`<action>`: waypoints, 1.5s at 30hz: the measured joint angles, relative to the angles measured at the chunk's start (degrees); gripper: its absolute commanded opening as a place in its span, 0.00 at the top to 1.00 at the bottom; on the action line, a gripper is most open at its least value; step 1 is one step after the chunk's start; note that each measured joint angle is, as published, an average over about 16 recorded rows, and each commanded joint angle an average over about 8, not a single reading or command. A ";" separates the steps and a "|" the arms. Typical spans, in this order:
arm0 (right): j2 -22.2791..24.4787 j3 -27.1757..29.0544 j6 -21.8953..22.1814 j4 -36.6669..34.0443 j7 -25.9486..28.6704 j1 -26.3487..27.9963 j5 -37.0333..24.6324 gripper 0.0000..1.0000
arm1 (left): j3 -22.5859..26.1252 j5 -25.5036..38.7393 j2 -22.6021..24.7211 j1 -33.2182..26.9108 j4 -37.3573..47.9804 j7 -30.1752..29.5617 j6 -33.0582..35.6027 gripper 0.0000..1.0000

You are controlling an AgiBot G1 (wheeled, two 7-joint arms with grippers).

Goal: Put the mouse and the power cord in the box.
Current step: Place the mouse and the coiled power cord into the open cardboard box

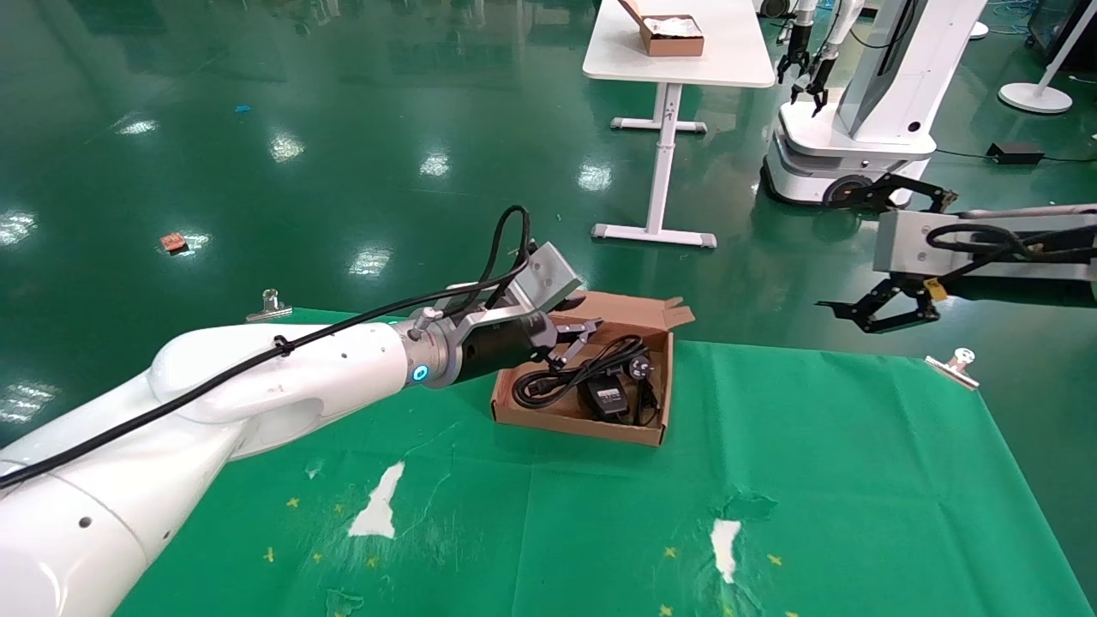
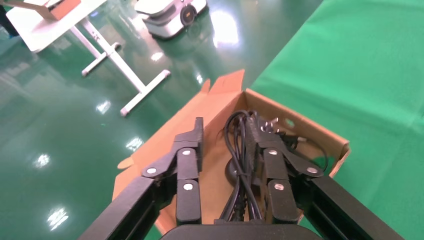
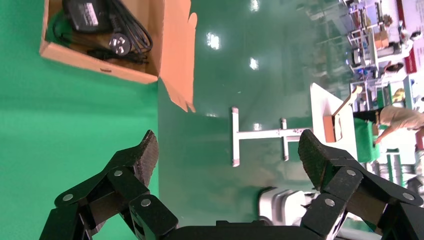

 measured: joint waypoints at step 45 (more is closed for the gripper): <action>14.10 14.69 -12.11 51.93 45.98 -37.13 29.64 0.00 | -30.50 -18.24 -31.79 22.86 -34.05 -8.94 38.06 0.00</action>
